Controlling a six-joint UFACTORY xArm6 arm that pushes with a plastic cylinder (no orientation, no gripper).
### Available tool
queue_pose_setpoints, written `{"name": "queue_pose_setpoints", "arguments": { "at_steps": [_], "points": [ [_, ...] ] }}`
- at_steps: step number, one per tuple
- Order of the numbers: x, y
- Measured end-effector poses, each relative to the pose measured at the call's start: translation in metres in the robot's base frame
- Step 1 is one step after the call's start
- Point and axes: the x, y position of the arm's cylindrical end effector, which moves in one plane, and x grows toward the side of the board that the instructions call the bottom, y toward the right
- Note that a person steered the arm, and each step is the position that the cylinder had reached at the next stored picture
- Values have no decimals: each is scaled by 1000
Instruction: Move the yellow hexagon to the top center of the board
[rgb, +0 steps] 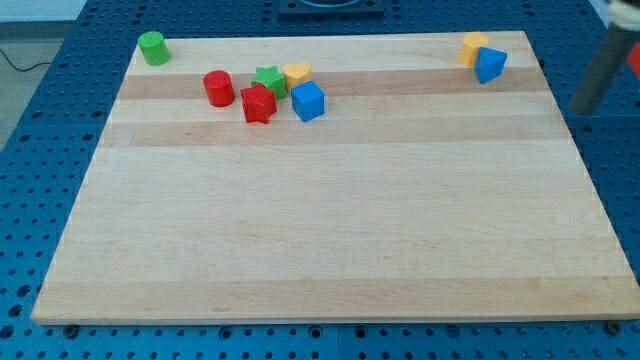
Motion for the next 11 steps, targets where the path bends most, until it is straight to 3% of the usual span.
{"name": "queue_pose_setpoints", "arguments": {
  "at_steps": [2,3,6,7,9,11],
  "points": [
    [-96,-7],
    [-113,-39],
    [-113,-219],
    [-112,-253],
    [-101,-218],
    [-77,-272]
  ]
}}
